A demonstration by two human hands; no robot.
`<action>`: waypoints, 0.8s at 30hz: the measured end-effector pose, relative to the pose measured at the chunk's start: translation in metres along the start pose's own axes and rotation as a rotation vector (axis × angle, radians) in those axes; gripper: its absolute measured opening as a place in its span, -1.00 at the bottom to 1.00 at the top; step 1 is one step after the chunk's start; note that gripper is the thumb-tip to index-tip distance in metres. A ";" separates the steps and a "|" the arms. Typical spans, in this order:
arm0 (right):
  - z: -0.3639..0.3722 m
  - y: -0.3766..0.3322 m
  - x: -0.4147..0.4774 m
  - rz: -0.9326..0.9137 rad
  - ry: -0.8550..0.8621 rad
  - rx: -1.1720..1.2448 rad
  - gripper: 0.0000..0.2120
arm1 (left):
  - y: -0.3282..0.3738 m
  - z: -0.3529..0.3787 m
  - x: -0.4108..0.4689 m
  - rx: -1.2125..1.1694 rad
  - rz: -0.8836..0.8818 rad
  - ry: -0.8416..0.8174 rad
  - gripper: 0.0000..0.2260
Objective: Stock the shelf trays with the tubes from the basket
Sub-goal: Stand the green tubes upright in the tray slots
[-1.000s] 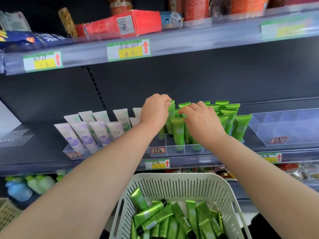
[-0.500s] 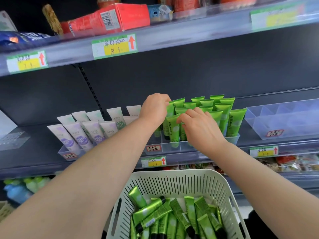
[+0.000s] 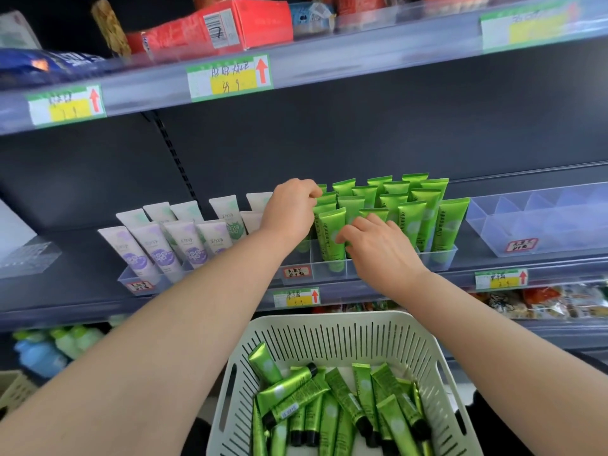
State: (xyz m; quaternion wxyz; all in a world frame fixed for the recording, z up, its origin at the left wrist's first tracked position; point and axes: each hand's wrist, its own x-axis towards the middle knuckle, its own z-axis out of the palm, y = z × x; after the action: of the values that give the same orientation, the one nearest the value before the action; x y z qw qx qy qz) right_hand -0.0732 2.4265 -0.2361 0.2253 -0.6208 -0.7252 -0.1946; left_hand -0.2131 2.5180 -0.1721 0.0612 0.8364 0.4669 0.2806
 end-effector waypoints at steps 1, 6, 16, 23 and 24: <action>0.000 -0.002 -0.002 0.001 -0.008 -0.001 -0.69 | -0.002 -0.001 -0.005 -0.008 0.002 0.010 -0.76; 0.004 -0.017 -0.014 -0.012 -0.078 0.007 -0.73 | -0.010 -0.004 -0.038 -0.020 -0.016 0.054 -0.79; 0.024 -0.048 -0.056 -0.030 -0.263 0.039 -0.70 | -0.041 0.015 -0.114 -0.005 -0.067 -0.139 -0.84; 0.057 -0.060 -0.092 -0.004 -0.502 0.075 -0.65 | -0.074 0.054 -0.163 0.052 -0.144 -0.358 -0.80; 0.062 -0.060 -0.098 0.004 -0.543 0.076 -0.64 | -0.079 0.062 -0.170 0.059 -0.171 -0.391 -0.80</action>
State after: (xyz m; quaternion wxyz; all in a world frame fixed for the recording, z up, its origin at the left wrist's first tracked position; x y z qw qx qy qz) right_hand -0.1253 2.3725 -0.3432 0.0460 -0.6427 -0.7647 0.0069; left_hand -0.3089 2.4331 -0.3231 0.1496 0.8337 0.5234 0.0929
